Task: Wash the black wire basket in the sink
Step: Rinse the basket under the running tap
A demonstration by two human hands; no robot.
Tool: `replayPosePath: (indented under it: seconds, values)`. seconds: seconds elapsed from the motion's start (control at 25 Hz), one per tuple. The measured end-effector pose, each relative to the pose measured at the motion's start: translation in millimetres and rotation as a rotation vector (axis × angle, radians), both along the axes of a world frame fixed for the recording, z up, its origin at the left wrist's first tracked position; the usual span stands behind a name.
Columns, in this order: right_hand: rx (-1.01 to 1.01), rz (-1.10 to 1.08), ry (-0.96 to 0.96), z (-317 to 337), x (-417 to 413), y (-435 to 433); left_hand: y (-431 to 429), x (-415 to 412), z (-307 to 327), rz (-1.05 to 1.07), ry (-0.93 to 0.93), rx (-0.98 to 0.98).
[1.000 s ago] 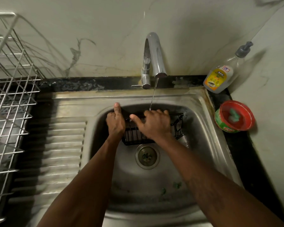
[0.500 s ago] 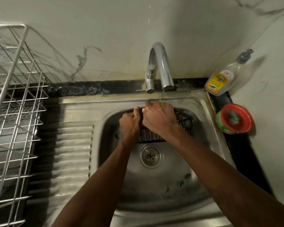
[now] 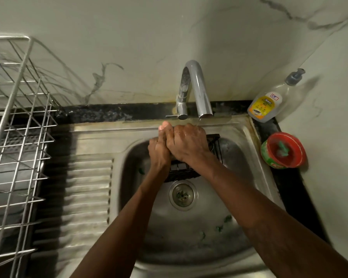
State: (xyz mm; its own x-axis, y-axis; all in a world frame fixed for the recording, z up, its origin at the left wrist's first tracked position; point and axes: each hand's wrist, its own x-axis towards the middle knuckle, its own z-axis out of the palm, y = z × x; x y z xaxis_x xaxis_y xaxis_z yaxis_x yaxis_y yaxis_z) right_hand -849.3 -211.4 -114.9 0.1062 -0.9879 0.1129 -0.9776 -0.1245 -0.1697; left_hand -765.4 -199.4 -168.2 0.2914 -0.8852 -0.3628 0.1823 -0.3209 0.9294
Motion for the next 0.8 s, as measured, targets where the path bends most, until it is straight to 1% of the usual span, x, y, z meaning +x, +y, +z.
replayPosePath:
  seconds: [0.04, 0.12, 0.16, 0.2, 0.28, 0.36, 0.44, 0.48, 0.56, 0.6, 0.68, 0.72, 0.76, 0.8]
  values:
    - [0.008, 0.001, -0.013, 1, 4, -1, -1, 0, 7, 0.012, -0.015, 0.013]
    - [0.033, 0.122, -0.03, -2, 4, 0, -2, 3, 7, 0.032, -0.065, 0.042]
    - [0.039, 0.179, -0.032, -3, -5, -1, -5, 5, 4, 0.034, -0.084, 0.032]
    - [0.053, 0.189, -0.031, -3, -21, -4, -7, 5, 4, 0.023, -0.094, 0.029]
    - [0.065, 0.092, -0.018, -2, -57, -7, -8, 1, 7, -0.005, -0.078, 0.052]
    - [0.046, -0.08, 0.062, 0, -71, -6, -6, -7, 21, -0.008, -0.078, 0.061]
    - [0.064, -0.184, 0.154, -7, -43, -3, -7, -13, 26, -0.01, -0.084, 0.068]
    - [0.107, -0.207, 0.141, -12, -19, 2, -8, -12, 24, -0.019, -0.092, 0.077]
    - [0.01, -0.132, 0.096, -17, 5, 15, -10, -6, 20, -0.021, -0.109, 0.087]
    - [-0.018, -0.043, 0.085, -19, 0, 20, -11, -2, 16, -0.014, -0.126, 0.091]
    - [-0.012, 0.228, 0.096, -19, -34, 28, -8, -5, 14, -0.002, -0.154, 0.099]
    - [-0.022, 0.319, 0.102, -16, -51, 32, -4, -9, 16, -0.001, -0.155, 0.089]
    - [-0.016, 0.335, 0.096, -11, -59, 35, 1, -13, 19, -0.018, -0.157, 0.079]
    - [0.013, 0.279, 0.086, -6, -61, 35, 4, -17, 19, -0.041, -0.159, 0.068]
